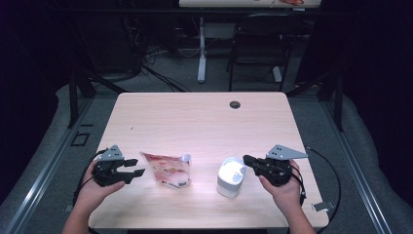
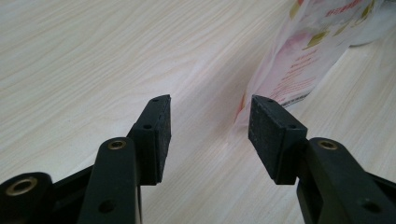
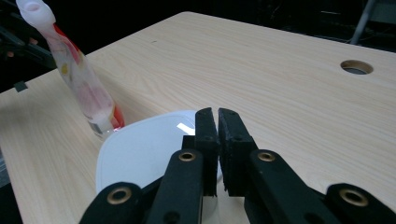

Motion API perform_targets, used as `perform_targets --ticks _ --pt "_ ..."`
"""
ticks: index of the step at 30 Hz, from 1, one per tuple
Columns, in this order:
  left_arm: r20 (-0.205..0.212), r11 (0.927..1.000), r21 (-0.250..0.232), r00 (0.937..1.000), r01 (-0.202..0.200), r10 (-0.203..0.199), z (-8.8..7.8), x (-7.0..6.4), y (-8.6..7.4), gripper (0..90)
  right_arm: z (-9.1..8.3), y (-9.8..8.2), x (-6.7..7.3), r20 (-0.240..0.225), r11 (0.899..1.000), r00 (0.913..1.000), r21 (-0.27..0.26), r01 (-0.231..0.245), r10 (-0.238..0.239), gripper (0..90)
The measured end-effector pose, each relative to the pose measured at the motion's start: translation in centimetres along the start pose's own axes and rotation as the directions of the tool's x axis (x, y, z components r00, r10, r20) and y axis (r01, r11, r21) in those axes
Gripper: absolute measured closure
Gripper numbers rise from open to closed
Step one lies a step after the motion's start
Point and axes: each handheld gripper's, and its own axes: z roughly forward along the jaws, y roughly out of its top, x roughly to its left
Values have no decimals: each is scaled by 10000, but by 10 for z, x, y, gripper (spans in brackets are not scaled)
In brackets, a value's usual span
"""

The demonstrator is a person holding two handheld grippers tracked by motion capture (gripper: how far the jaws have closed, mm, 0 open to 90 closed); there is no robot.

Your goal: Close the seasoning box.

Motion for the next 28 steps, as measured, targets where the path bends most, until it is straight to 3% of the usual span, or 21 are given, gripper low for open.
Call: perform_targets --ticks 9,16,19,28 --pt "-10 10000 33 10000 12 -12 1 1 -1 495 -11 -18 -13 838 9996 9962 117 -245 234 858" --pt "8 10000 77 10000 16 -16 2 2 -1 495 -14 -30 -23 1146 9970 9905 45 -774 764 835" --pt "-30 9999 112 10000 14 -13 2 2 -2 495 -14 -32 -24 1215 9967 9895 107 -805 786 822" --pt "-81 10000 16 9999 79 -79 0 3 -2 494 -8 -44 -29 1585 9952 9842 451 -867 785 640"
